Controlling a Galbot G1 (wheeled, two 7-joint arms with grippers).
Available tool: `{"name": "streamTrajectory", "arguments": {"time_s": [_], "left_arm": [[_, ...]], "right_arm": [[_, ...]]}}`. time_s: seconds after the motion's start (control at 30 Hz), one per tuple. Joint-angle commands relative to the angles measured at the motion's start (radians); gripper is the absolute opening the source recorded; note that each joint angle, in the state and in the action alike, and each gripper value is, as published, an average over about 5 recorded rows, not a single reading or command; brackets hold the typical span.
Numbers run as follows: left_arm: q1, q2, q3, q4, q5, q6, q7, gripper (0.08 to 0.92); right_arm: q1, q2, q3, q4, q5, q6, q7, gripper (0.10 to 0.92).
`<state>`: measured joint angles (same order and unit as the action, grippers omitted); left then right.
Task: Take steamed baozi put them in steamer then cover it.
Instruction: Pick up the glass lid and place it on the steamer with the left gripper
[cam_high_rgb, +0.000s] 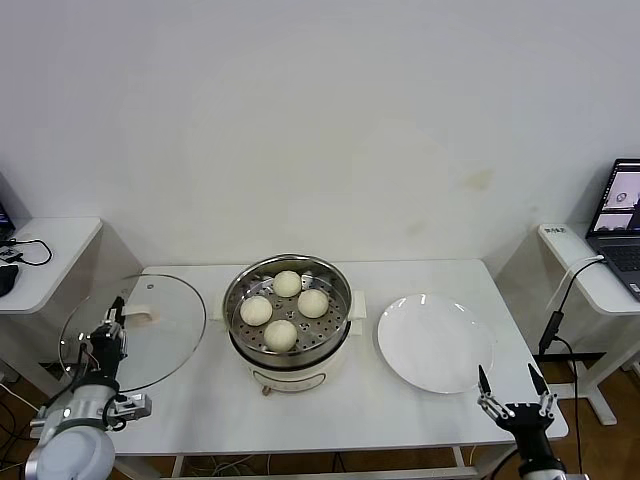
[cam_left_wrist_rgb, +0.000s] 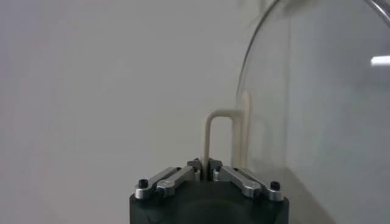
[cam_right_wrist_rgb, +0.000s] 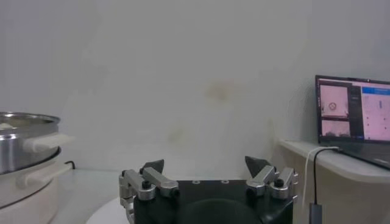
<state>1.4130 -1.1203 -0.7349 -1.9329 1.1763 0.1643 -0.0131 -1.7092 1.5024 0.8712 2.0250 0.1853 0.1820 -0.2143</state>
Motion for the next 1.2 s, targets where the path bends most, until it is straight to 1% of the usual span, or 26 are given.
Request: {"name": "streamTrajectory", "arguments": {"time_s": [0.03, 0.3, 0.47, 0.57, 0.7, 1.03, 1.1, 1.2], "left_arm": [[-0.003, 0.026, 0.024, -0.142, 0.018, 0.056, 0.09, 0.147], [-0.107, 0.063, 0.203, -0.123, 0.016, 0.107, 0.159, 0.147], [-0.184, 0.042, 0.327, -0.103, 0.051, 0.149, 0.207, 0.147], [-0.219, 0.006, 0.384, -0.094, 0.086, 0.164, 0.231, 0.147], [-0.26, -0.059, 0.44, -0.084, 0.132, 0.181, 0.263, 0.147], [-0.369, -0.295, 0.543, -0.011, 0.326, 0.201, 0.332, 0.147], [-0.382, -0.327, 0.555, 0.001, 0.362, 0.202, 0.34, 0.147], [-0.396, -0.355, 0.568, 0.014, 0.391, 0.206, 0.35, 0.147]], "right_arm": [[0.002, -0.004, -0.005, -0.001, -0.003, -0.001, -0.001, 0.823], [0.006, -0.004, -0.017, -0.006, -0.029, 0.001, 0.001, 0.822], [0.011, 0.009, -0.024, -0.018, -0.097, 0.012, 0.01, 0.823], [0.014, 0.014, -0.034, -0.029, -0.13, 0.019, 0.014, 0.823], [0.023, 0.023, -0.052, -0.048, -0.155, 0.023, 0.018, 0.823], [0.042, 0.019, -0.069, -0.099, -0.189, 0.043, 0.026, 0.823], [0.044, 0.017, -0.07, -0.107, -0.193, 0.045, 0.027, 0.823], [0.048, 0.015, -0.075, -0.117, -0.198, 0.048, 0.028, 0.823]]}}
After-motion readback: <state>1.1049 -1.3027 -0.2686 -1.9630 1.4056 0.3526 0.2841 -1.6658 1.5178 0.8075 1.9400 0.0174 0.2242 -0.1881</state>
